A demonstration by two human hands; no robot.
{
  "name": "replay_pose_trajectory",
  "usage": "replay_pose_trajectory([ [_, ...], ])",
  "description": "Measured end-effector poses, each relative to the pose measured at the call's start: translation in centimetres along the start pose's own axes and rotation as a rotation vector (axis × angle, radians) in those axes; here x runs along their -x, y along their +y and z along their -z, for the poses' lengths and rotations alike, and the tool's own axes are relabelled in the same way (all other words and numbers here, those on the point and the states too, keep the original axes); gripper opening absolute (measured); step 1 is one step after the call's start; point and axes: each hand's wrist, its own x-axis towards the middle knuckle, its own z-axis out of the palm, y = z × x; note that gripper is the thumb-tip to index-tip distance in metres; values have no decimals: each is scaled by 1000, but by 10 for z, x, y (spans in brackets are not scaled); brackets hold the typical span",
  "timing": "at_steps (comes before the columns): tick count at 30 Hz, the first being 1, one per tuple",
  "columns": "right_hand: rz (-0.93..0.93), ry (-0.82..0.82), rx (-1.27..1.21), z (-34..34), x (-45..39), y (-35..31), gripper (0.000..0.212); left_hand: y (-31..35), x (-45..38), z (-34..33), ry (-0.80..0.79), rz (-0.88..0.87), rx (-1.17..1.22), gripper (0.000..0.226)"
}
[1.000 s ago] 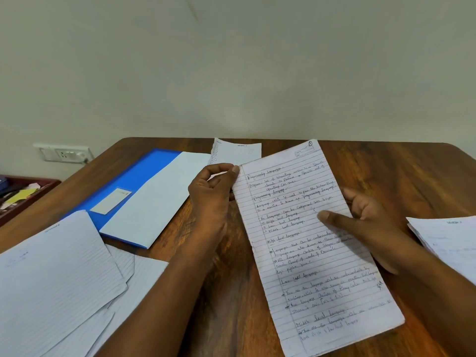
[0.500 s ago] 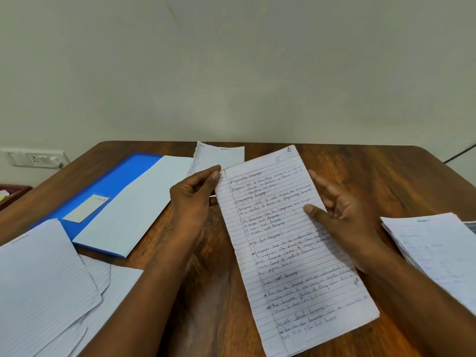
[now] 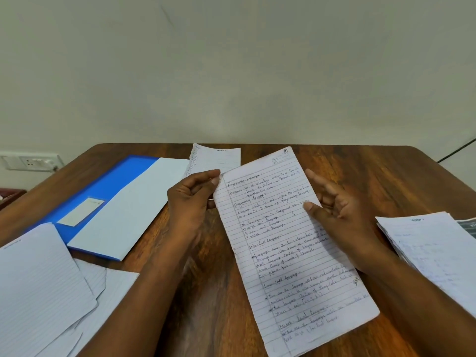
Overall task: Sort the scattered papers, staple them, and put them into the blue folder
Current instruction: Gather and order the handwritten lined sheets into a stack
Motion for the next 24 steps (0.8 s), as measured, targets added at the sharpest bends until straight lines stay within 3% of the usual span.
replay_pose_trajectory([
  [10, -3, 18, 48, 4, -3, 8, 60, 4, 1, 3, -90, 49, 37, 30],
  [24, 1, 39, 61, 8, -5, 16, 59, 10, 19, 5, -74, -364, -385, 36],
])
